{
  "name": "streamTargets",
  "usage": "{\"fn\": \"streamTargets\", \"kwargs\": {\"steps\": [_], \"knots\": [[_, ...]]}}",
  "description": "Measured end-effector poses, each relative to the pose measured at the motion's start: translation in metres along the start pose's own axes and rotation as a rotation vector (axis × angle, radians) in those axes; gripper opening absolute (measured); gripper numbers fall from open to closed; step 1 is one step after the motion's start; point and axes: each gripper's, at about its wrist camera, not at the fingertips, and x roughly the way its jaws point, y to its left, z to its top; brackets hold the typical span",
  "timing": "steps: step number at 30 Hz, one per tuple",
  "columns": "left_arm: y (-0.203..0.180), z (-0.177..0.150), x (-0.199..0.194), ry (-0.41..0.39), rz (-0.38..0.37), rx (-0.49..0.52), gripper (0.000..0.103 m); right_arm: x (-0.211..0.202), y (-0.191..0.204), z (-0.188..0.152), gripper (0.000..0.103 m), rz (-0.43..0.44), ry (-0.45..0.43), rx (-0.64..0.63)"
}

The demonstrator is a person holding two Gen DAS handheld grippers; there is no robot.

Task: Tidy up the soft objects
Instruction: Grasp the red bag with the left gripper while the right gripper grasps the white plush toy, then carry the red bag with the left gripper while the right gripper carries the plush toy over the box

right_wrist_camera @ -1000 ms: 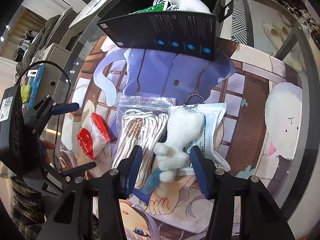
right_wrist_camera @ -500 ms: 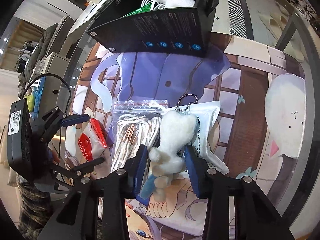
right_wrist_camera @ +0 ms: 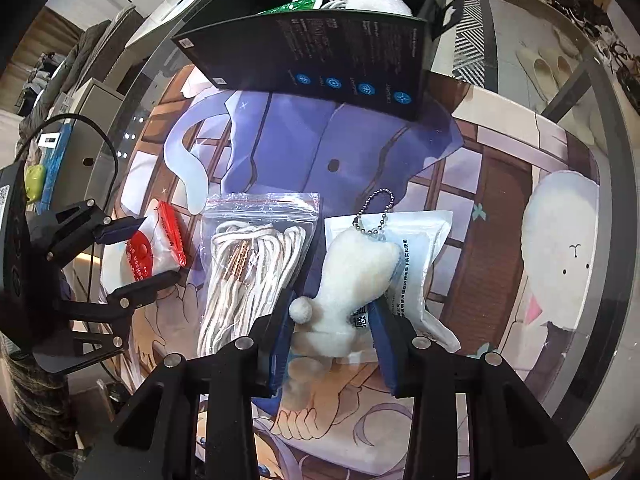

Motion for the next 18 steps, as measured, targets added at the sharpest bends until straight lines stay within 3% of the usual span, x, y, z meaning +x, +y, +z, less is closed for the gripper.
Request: {"fn": "streamTargets", "kwargs": {"steps": [4, 18], "knots": [[0.000, -0.002, -0.003, -0.005, 0.004, -0.007, 0.042, 0.002, 0.011, 0.001, 0.028, -0.051, -0.006, -0.053], [0.008, 0.004, -0.023, -0.051, 0.016, -0.040, 0.041, -0.041, 0.008, -0.001, 0.027, 0.002, -0.103, -0.072]]}}
